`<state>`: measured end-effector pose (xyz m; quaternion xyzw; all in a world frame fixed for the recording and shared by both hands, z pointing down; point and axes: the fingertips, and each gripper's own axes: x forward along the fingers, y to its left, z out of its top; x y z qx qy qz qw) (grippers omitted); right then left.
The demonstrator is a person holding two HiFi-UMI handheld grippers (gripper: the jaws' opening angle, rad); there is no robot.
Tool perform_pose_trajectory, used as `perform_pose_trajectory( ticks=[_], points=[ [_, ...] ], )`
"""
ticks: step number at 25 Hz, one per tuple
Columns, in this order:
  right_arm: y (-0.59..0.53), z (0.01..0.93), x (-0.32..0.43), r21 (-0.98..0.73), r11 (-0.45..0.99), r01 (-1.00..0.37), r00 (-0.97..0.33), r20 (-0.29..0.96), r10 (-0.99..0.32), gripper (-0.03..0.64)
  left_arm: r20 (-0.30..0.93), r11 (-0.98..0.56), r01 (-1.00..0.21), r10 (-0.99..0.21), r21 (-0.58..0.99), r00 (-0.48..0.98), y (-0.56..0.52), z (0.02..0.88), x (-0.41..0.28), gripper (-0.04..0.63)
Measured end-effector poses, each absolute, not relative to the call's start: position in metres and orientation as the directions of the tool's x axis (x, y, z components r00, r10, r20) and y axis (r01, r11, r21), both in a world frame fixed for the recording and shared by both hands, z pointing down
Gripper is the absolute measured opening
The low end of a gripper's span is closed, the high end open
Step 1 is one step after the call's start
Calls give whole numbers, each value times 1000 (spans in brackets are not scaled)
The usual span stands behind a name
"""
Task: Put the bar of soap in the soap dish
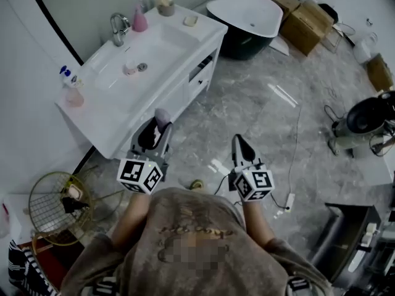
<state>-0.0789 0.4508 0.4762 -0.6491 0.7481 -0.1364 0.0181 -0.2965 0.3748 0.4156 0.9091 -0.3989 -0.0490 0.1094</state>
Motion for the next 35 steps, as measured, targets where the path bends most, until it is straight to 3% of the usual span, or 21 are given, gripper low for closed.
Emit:
perform_pose_trajectory(
  ticks=[17, 35],
  points=[
    [374, 497, -30, -223, 157, -962, -200, 186, -962, 2, -13, -665, -716, -735, 211, 678, 283, 415, -238, 183],
    [147, 466, 30, -211, 128, -969, -160, 146, -976, 2, -40, -715, -669, -689, 204, 724, 46, 387, -162, 183]
  ],
)
